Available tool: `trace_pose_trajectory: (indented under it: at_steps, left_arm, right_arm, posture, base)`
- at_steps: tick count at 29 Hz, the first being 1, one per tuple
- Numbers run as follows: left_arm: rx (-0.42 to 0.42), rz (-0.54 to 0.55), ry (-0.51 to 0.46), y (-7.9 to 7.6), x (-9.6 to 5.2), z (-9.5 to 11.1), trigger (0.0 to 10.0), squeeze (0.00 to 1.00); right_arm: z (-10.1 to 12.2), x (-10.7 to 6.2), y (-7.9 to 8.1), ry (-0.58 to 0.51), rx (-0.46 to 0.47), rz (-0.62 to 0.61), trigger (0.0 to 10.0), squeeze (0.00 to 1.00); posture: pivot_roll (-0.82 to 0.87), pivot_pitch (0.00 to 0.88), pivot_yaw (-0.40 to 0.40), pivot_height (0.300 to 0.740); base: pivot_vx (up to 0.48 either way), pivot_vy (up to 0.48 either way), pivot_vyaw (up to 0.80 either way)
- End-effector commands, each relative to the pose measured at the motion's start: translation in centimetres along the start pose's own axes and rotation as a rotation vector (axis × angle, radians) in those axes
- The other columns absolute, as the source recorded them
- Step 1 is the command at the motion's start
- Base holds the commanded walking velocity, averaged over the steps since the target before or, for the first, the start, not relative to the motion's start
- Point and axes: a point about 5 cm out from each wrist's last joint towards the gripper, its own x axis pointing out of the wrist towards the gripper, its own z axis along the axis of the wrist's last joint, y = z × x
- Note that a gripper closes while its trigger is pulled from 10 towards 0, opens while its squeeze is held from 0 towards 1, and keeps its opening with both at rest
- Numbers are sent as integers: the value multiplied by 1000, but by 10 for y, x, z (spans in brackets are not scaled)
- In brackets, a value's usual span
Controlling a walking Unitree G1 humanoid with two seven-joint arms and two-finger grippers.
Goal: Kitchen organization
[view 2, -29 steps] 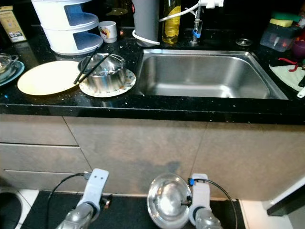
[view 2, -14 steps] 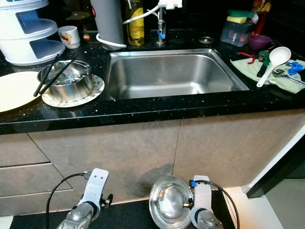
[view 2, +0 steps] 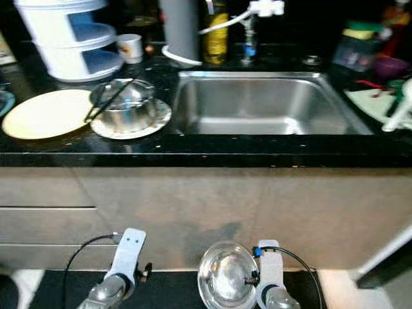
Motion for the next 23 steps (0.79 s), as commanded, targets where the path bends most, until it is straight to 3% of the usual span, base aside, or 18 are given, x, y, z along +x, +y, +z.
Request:
trace_pose_trajectory:
  at_steps: [1,13,18,23]
  left_arm:
    - [9,-7,24,-1,-2,-8,10000,0]
    - [-62,24,-7,3,-3,-7,10000,0]
    - [-86,15,-9,6,-4,-10,10000,0]
    - [-89,40,-31,18,-6,-11,10000,0]
  right_arm:
    - [-4,-2,-3,2,16,-7,10000,0]
    - [-4,-3,3,-24,-11,89,10000,0]
    - [-1,-1,4,-43,60,59,10000,0]
    - [3,0,3,-49,61,50,10000,0]
  posture:
    - [-100,156,2,740]
    - [-88,157,-3,740]
    - [-86,160,-12,740]
    - [-81,155,-14,740]
  base:
    - [0,0,0]
    - [0,0,0]
    - [0,0,0]
    - [0,0,0]
